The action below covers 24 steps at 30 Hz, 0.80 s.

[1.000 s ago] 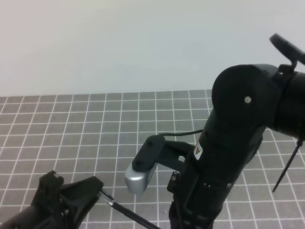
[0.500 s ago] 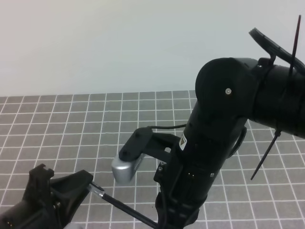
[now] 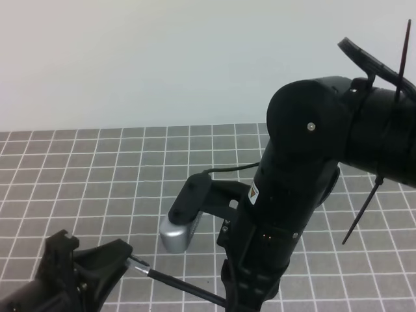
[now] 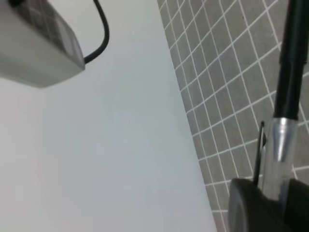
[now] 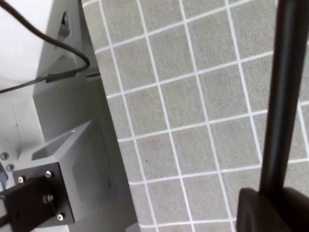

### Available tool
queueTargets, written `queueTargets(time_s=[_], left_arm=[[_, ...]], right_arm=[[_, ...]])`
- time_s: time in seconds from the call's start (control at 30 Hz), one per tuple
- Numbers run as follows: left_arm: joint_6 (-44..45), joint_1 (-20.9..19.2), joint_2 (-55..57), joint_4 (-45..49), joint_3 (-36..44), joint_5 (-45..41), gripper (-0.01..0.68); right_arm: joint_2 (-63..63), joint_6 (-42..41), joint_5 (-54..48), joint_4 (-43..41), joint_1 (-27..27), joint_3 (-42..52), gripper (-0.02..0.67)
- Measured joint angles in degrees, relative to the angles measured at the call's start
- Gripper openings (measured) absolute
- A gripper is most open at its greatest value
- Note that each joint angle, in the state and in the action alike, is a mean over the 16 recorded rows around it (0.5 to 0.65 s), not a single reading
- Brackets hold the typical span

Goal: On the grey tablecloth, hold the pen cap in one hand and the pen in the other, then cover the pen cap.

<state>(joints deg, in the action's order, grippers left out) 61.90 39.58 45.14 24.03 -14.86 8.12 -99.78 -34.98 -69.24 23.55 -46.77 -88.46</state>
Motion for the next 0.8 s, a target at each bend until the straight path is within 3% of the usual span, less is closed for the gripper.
queueTargets(time_s=[0.8], left_arm=[[-1.2, 2.1, 0.1, 0.3, 0.0, -2.2, 0.080]], right_arm=[[0.2, -0.2, -2.1, 4.5, 0.1, -1.1, 0.039]])
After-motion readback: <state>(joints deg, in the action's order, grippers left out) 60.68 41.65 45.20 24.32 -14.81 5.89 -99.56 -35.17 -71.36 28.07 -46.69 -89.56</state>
